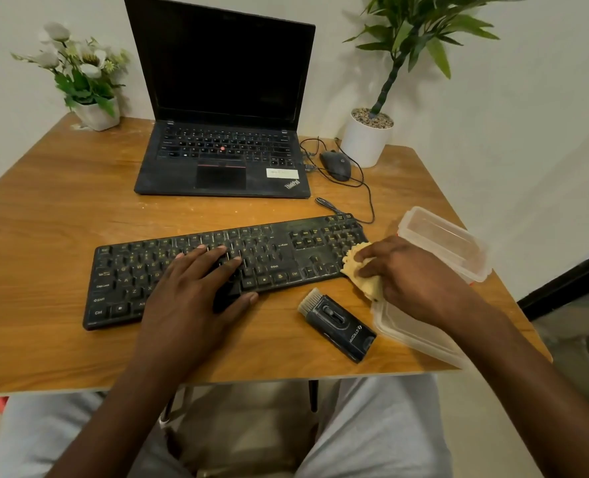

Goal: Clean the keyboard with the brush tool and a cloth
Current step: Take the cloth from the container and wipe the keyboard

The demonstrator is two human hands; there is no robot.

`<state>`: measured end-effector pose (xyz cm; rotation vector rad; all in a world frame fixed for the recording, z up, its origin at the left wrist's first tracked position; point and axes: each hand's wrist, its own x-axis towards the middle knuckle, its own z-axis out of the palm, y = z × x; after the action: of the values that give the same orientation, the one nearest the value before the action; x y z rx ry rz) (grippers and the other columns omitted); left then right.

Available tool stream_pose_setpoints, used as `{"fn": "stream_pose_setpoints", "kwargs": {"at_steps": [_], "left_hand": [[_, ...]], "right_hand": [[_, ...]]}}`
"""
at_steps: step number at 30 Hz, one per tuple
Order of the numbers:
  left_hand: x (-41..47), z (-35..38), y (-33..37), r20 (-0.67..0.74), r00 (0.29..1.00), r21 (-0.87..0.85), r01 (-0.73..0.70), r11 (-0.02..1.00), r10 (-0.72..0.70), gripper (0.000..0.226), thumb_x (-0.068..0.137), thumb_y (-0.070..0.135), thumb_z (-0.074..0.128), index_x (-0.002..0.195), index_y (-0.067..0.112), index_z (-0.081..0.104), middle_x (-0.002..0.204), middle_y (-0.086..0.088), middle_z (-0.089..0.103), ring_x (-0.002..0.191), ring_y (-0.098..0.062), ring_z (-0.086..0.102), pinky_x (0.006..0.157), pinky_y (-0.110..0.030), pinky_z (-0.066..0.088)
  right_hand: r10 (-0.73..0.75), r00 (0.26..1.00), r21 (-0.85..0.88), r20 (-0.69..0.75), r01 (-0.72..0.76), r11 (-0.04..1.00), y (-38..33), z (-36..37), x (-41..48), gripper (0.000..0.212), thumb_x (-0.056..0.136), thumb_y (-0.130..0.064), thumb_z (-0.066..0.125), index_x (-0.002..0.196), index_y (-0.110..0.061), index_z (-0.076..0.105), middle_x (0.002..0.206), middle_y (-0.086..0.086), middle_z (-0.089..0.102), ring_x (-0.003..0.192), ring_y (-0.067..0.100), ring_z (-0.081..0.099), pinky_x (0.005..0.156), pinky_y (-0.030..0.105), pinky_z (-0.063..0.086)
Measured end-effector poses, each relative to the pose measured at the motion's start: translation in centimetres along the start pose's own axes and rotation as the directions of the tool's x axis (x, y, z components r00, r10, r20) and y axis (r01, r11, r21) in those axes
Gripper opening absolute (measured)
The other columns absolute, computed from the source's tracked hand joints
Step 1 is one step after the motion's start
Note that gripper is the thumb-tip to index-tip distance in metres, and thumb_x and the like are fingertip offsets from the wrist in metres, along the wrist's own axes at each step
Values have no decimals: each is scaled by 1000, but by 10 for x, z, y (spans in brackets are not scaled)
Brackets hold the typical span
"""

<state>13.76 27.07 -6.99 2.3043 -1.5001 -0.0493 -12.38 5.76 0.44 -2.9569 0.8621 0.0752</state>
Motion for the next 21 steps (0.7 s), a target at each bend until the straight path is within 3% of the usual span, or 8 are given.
{"fn": "stream_pose_setpoints", "kwargs": {"at_steps": [6, 10, 17, 21], "left_hand": [[0, 0, 2, 17, 1000, -6, 8, 1000, -8, 79, 93, 85, 39, 156, 40, 45, 168, 8, 38, 158, -18, 25, 126, -45, 22], [0, -1, 1, 11, 1000, -14, 5, 1000, -5, 78, 93, 85, 38, 156, 40, 45, 167, 8, 39, 157, -18, 26, 126, -45, 24], [-1, 0, 0, 2, 1000, -11, -3, 1000, 3, 80, 90, 86, 37, 154, 39, 48, 165, 8, 42, 155, -18, 30, 125, -45, 26], [-1, 1, -1, 4, 1000, -14, -16, 1000, 16, 82, 88, 85, 34, 154, 39, 49, 164, 8, 44, 155, -18, 31, 124, -45, 25]], "right_hand": [[197, 967, 34, -164, -194, 980, -5, -14, 22, 53, 91, -5, 66, 142, -18, 70, 151, 1, 63, 137, 25, 56, 109, 38, 48], [206, 976, 13, -67, -206, 978, -16, 1, 30, 51, 90, -9, 70, 140, -19, 69, 142, 7, 66, 126, 29, 64, 102, 43, 56], [237, 971, -41, 17, -236, 971, -26, -8, 10, 54, 90, -19, 68, 144, -24, 68, 140, 7, 70, 123, 29, 67, 100, 43, 57], [292, 956, -26, -33, -293, 956, -23, -24, 13, 47, 89, -18, 60, 133, -25, 75, 133, 10, 74, 114, 31, 70, 94, 43, 59]]}}
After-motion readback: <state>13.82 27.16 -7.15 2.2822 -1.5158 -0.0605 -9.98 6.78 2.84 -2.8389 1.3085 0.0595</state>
